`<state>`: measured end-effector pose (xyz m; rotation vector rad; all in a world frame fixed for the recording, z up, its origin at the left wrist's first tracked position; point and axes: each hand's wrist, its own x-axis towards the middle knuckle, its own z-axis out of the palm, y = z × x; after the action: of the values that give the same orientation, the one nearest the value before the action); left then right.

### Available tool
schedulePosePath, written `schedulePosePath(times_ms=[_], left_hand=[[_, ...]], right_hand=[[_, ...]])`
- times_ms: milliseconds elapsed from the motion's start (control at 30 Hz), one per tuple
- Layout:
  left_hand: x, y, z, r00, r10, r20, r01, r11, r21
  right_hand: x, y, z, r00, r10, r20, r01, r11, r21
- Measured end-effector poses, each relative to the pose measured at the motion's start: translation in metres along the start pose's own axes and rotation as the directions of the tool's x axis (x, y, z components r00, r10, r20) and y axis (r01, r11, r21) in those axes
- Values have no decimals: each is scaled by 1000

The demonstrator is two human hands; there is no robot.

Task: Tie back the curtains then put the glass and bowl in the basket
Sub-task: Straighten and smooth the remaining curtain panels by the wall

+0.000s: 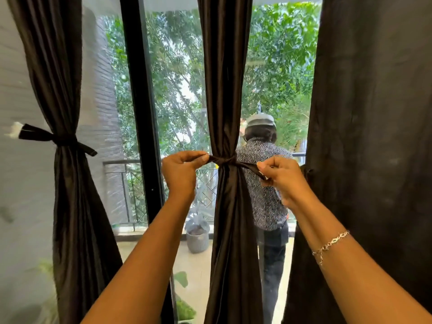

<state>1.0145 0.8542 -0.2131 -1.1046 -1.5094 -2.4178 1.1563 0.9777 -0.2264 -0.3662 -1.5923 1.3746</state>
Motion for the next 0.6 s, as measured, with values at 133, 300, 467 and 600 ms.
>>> schedulePosePath(times_ms=[133, 300, 467, 600], left_hand=[[-11, -13, -1, 999, -15, 45, 16, 999, -36], [-47, -66, -5, 943, -174, 285, 92, 955, 281], [-80, -116, -6, 954, -124, 275, -127, 661, 740], [-100, -122, -4, 958, 14, 285, -242, 571, 785]], right_hand=[[-6, 18, 5, 985, 101, 137, -113, 990, 85], [-23, 49, 24, 973, 95, 212, -131, 977, 166], [-29, 88, 42, 995, 63, 80, -50, 985, -164], [-42, 107, 51, 998, -69, -14, 58, 922, -383]])
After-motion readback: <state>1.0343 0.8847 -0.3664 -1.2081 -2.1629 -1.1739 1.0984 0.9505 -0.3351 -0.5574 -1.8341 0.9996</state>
